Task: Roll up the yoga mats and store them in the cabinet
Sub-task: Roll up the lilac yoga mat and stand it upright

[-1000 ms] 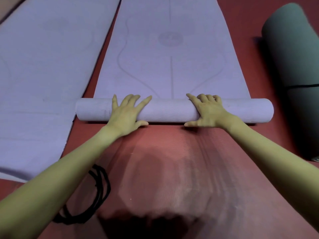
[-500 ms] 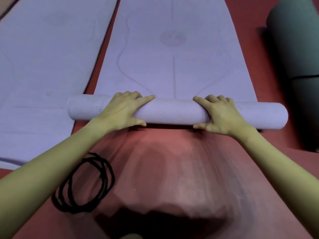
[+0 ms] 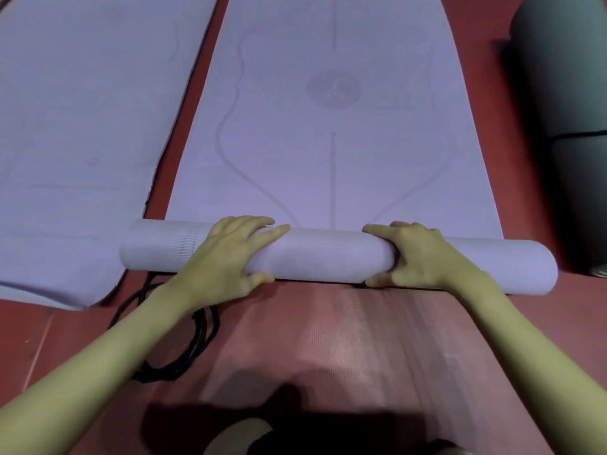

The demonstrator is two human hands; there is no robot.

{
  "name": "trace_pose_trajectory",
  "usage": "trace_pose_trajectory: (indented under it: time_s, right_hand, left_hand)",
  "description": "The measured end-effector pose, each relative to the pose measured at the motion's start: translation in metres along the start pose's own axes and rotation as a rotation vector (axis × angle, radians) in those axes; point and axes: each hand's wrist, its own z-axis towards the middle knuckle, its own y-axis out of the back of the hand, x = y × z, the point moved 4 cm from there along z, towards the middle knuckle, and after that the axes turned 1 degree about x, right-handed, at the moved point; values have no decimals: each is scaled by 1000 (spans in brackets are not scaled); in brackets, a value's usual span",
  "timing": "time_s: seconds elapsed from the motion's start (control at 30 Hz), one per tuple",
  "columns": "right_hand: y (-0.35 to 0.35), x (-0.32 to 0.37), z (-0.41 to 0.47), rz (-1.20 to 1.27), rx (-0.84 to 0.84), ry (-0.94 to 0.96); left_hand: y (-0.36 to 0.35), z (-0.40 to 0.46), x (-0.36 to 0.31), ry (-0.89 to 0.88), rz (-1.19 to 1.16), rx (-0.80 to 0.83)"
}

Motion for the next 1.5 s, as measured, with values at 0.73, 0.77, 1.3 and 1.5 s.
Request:
trace_pose_trajectory:
  time_s: [0.73,0.77,1.3,1.5]
  right_hand:
    - [-11,-3,19,-261,-180,36]
    - [-7,-6,22,-246,-148,30]
    - [0,-23,29,-236,-401,85]
    - [16,-28,41,-188,-325,57]
  left_hand:
    - [7,33,-2,220,-58,108]
    - [0,29,-8,223,0,84]
    - [8,73,15,266,-45,5]
    - [-5,66,4,231,101,-142]
